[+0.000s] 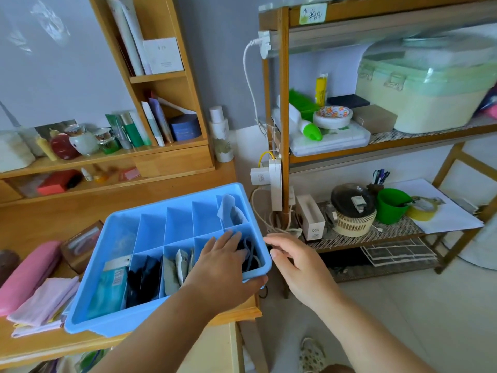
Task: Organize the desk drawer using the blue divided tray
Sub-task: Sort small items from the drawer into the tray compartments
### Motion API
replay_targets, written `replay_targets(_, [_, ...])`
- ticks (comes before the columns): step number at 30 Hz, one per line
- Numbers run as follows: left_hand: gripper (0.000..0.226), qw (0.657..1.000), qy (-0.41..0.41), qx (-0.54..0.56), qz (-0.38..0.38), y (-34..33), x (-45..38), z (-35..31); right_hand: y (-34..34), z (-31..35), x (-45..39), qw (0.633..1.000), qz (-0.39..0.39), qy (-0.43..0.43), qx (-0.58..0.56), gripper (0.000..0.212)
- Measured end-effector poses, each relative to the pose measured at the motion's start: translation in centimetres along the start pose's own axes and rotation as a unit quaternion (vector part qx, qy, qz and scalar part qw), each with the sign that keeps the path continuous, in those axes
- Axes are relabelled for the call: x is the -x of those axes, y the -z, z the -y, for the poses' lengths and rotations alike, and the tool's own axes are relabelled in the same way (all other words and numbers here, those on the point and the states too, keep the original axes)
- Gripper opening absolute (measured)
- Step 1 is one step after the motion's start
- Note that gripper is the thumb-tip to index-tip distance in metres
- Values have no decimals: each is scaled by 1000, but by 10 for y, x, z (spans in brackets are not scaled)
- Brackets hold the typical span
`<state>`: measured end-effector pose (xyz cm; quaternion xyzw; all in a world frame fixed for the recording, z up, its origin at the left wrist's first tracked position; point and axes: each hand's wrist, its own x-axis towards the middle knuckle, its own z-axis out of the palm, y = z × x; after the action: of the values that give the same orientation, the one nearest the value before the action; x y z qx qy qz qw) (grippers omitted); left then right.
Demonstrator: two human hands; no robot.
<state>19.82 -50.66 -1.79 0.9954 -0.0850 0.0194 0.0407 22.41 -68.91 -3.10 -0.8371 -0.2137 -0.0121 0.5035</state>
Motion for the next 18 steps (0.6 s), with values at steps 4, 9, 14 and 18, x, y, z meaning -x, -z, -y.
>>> replay_targets(4, [79, 1000, 17, -13, -15, 2, 1, -1, 1, -4, 1, 1000, 4, -15, -5, 34])
replay_targets(9, [72, 993, -2, -44, -109, 10, 7, -9, 11, -23, 22, 998, -9, -57, -17, 33])
replay_targets(14, [42, 992, -42, -72, -91, 8, 11, -7, 19, -47, 63, 991, -31, -122, -45, 30])
replay_targets(18, [35, 994, -32, -64, -88, 12, 10, -9, 35, -74, 90, 984, -27, -161, -73, 29])
